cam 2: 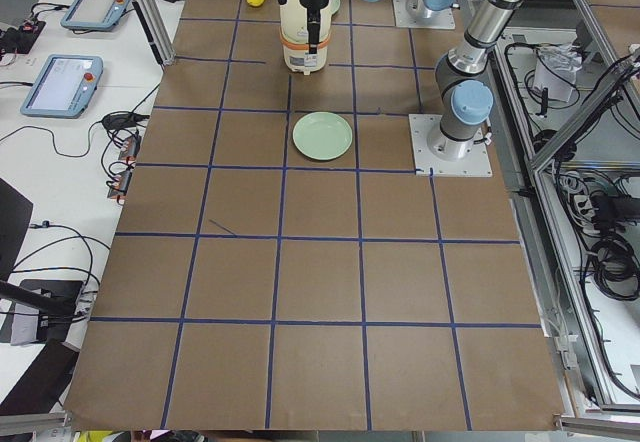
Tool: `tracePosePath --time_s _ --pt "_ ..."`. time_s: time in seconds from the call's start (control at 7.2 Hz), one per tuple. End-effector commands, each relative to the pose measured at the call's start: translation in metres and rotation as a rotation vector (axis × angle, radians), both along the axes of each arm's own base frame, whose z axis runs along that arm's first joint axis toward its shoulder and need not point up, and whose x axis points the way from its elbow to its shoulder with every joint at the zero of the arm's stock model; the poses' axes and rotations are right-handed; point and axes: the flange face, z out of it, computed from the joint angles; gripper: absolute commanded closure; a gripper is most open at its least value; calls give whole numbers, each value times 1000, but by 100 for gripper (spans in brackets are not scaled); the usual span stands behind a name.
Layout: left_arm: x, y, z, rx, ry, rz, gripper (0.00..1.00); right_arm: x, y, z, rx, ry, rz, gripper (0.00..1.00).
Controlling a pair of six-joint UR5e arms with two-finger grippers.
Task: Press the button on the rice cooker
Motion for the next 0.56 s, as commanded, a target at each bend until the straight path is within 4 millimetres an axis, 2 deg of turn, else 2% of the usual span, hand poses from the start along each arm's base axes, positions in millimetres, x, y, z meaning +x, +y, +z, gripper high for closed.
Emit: tracePosePath --time_s 0.0,0.42 --pt "0 0 0 0 0 0 0 2 1 1 2 -7 32 0" --pt "0 0 0 0 0 0 0 1 2 1 4 2 34 0"
